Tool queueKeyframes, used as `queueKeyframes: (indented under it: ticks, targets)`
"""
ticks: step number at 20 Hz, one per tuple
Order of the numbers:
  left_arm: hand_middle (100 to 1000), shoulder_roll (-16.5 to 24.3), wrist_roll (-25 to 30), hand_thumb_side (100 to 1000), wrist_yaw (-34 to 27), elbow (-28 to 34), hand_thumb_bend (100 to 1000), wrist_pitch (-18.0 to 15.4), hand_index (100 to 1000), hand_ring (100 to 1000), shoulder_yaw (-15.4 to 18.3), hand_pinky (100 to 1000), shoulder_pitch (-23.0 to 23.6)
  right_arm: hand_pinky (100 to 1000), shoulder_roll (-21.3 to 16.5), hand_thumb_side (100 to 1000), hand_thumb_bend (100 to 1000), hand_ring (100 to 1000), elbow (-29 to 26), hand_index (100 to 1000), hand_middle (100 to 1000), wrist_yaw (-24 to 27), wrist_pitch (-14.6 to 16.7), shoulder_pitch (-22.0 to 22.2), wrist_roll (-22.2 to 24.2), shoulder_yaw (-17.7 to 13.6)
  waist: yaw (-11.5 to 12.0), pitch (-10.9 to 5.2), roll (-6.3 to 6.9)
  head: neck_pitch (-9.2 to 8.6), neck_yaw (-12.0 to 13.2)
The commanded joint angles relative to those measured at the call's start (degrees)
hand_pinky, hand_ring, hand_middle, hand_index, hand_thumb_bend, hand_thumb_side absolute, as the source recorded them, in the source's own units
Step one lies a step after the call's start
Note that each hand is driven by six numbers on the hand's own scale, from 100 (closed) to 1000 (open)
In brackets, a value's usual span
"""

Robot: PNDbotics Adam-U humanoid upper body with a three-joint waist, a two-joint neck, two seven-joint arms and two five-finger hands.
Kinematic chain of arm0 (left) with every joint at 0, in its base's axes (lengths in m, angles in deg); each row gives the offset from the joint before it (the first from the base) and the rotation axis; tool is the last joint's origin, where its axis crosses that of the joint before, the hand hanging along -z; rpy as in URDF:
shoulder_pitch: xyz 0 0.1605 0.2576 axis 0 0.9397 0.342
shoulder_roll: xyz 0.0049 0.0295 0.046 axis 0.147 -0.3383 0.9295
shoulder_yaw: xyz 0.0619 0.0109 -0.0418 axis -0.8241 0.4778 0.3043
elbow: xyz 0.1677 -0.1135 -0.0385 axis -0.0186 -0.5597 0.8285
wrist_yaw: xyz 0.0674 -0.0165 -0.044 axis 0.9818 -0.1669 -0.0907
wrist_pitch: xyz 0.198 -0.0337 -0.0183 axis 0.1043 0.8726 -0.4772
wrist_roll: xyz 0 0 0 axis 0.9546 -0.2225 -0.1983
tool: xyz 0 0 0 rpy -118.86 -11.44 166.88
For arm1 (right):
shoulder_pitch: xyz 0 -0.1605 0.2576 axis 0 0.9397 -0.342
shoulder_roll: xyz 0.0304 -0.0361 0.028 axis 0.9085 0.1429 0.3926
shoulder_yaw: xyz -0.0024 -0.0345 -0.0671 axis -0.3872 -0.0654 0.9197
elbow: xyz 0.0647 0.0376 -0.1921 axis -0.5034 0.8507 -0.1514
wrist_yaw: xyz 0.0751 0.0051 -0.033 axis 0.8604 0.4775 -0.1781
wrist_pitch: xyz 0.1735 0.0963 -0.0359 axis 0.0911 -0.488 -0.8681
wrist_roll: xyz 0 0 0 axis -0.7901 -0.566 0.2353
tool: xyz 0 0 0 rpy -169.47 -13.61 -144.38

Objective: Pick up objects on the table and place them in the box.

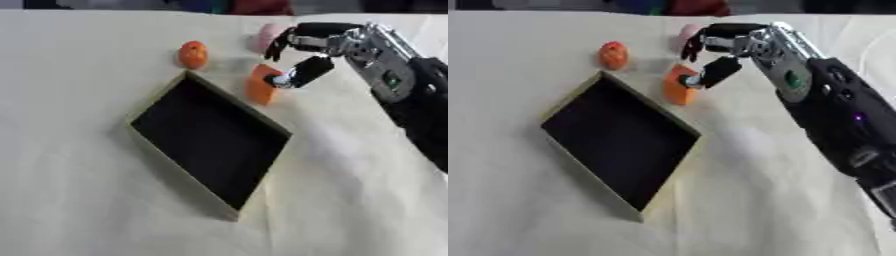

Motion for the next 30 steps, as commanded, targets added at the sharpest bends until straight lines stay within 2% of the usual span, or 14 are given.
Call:
queueKeyframes:
  ticks: [1, 4, 5, 7, 12, 25, 30]
  targets:
    - [722, 1.2, 0.3, 939, 0.2, 0.8, 104, -0.1, 639, 603, 0.1, 601, -0.8, 918, -2.4, 626, 271, 903, -3.5, 838, 729, 0.6, -1.7, -0.7, 0.1, -0.7, 0.0, -1.22, 0.12, 0.11, 0.2]
    - [722, 1.2, 0.4, 939, 0.3, 0.8, 104, -0.1, 638, 603, 0.1, 601, -0.8, 917, -2.7, 659, 337, 913, -3.8, 843, 744, -0.6, -2.7, -0.5, 0.3, -0.2, 0.0, -1.28, 0.1, 0.02, 0.1]
    - [722, 1.2, 0.4, 939, 0.3, 0.8, 103, -0.1, 638, 603, 0.1, 601, -0.8, 917, -2.6, 632, 374, 917, -3.6, 844, 748, -1.2, -2.8, -0.5, 0.4, 0.1, 0.0, -1.29, 0.11, -0.01, 0.1]
    - [722, 1.2, 0.4, 939, 0.3, 0.8, 103, -0.1, 638, 603, 0.1, 601, -0.8, 917, -2.4, 674, 380, 920, -3.2, 844, 752, -2.4, -2.7, -0.4, 0.5, 0.4, 0.1, -1.29, 0.12, 0.02, 0.1]
    - [722, 1.1, 0.6, 939, 0.2, 0.8, 103, -0.1, 638, 604, 0.1, 601, -0.9, 913, -1.5, 735, 481, 926, -0.9, 846, 765, -6.1, -2.1, -0.4, 0.2, 1.1, 0.3, -1.2, 0.11, -0.01, -0.1]
    - [722, 0.8, 0.8, 939, 0.1, 0.8, 102, -0.2, 637, 604, 0.0, 601, -1.0, 910, 1.7, 727, 485, 925, 5.8, 845, 766, -11.1, -1.2, -0.3, -1.1, 1.2, 0.8, -1.06, 0.16, -0.22, -0.5]
    - [723, 0.7, 0.9, 940, 0.1, 0.8, 102, -0.2, 637, 604, -0.1, 601, -0.9, 895, 2.8, 709, 427, 901, 7.9, 821, 718, -11.5, 0.0, -0.2, -1.3, 1.1, 0.9, -0.99, 0.2, -0.11, -0.5]
